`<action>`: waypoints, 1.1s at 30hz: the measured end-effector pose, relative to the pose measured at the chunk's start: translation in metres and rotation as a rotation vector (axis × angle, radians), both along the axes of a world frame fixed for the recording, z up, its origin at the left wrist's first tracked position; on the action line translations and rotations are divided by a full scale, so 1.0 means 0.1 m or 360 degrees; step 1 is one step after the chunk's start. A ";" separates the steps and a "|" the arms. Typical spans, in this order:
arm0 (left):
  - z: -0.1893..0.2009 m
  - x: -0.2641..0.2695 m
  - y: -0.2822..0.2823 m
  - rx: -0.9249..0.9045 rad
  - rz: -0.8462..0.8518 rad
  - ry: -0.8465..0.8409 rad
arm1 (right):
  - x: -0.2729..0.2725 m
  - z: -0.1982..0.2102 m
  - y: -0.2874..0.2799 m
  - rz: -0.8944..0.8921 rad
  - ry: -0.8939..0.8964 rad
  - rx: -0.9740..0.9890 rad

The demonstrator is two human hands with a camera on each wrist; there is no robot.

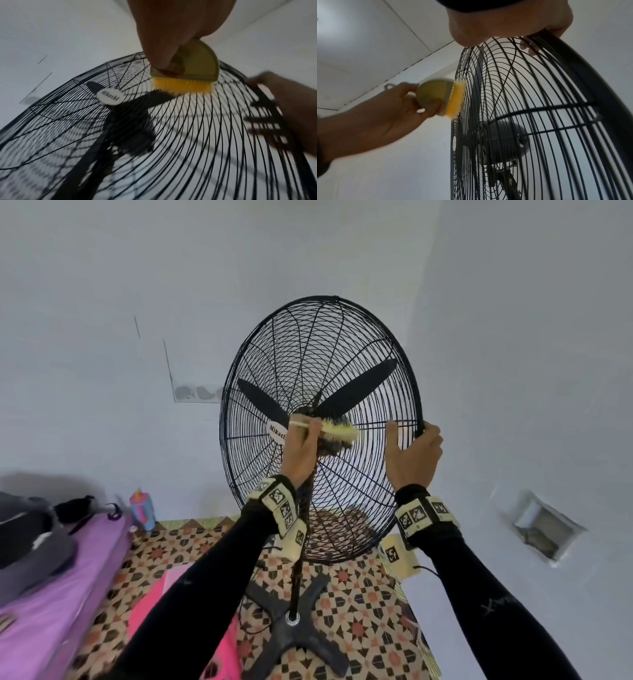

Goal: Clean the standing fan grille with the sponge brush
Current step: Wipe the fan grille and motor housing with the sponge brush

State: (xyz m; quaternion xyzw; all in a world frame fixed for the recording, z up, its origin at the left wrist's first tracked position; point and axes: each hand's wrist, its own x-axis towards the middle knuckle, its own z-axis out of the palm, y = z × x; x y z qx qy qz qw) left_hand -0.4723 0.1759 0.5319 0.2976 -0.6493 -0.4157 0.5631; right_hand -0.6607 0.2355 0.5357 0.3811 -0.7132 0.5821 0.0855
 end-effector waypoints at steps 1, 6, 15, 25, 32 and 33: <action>0.11 -0.02 -0.04 -0.0019 0.0012 0.0021 | 0.01 0.00 0.01 -0.0007 0.0015 0.0021; -0.44 0.03 0.08 0.0078 0.0055 -0.0219 | -0.16 0.19 0.09 0.0093 -0.0023 0.0236; 0.24 -0.21 0.15 -0.0005 -0.0104 -0.0003 | -0.30 -0.08 0.10 0.0639 -0.0696 0.0002; 0.12 -0.18 0.39 0.0028 0.0005 -0.0038 | -0.27 -0.11 0.21 0.0945 -0.0825 0.0033; -0.36 -0.15 0.37 0.0140 0.0060 -0.0308 | -0.28 -0.14 0.22 0.0927 -0.0802 0.0037; -0.47 -0.11 0.41 0.0158 0.0008 -0.0367 | -0.28 -0.14 0.24 0.0924 -0.0801 0.0038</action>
